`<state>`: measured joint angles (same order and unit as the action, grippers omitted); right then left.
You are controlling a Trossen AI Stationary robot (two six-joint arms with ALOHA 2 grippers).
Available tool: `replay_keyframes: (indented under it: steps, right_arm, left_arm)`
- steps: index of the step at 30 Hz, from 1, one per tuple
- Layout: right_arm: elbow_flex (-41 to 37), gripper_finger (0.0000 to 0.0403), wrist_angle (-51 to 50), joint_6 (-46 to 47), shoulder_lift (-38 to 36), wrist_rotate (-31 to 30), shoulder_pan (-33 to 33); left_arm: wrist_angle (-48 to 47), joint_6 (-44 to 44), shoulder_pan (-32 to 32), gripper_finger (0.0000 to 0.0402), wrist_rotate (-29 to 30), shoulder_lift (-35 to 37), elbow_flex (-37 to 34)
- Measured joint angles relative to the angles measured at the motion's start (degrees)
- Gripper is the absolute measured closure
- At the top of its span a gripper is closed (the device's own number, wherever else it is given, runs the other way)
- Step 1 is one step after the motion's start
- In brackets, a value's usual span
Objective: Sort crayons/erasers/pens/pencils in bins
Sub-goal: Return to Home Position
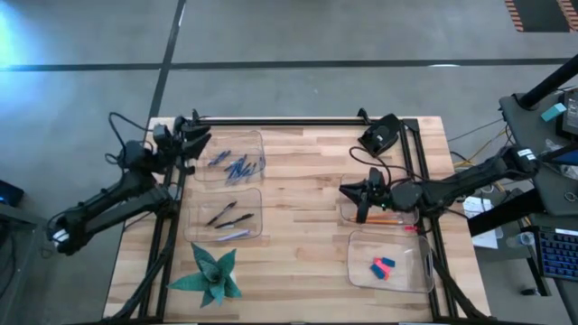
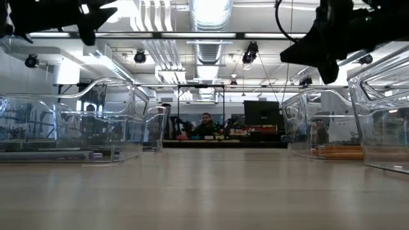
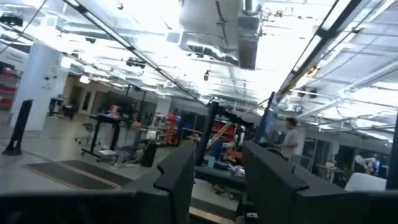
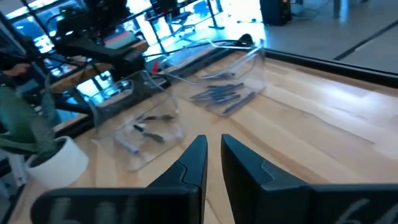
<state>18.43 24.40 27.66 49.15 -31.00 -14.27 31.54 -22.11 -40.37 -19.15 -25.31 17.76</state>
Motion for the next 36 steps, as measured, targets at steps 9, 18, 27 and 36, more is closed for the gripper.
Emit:
replay_keyframes:
  steps: [9, 18, 27, 36]
  right_arm:
    - [-2.56, 0.0364, 2.16, -2.02, -1.42, 4.61, 5.27]
    - [-3.87, 0.0364, 1.59, -5.88, -5.3, 13.28, 13.18]
    - [-3.93, 0.0364, -1.39, -6.77, -8.3, 20.86, 20.27]
    - [-3.95, 0.0364, -7.53, -7.29, -11.14, 25.29, 25.03]
  left_arm:
    - [0.06, 0.06, -0.01, 0.0279, 2.71, 1.94, -5.02]
    - [0.94, -0.08, -0.01, 0.0279, 3.2, 2.24, -9.19]
    - [1.01, -0.11, -0.01, 0.0279, 4.29, 4.03, -11.36]
    - [1.01, -1.56, -0.01, 0.0279, 5.02, 6.27, -14.24]
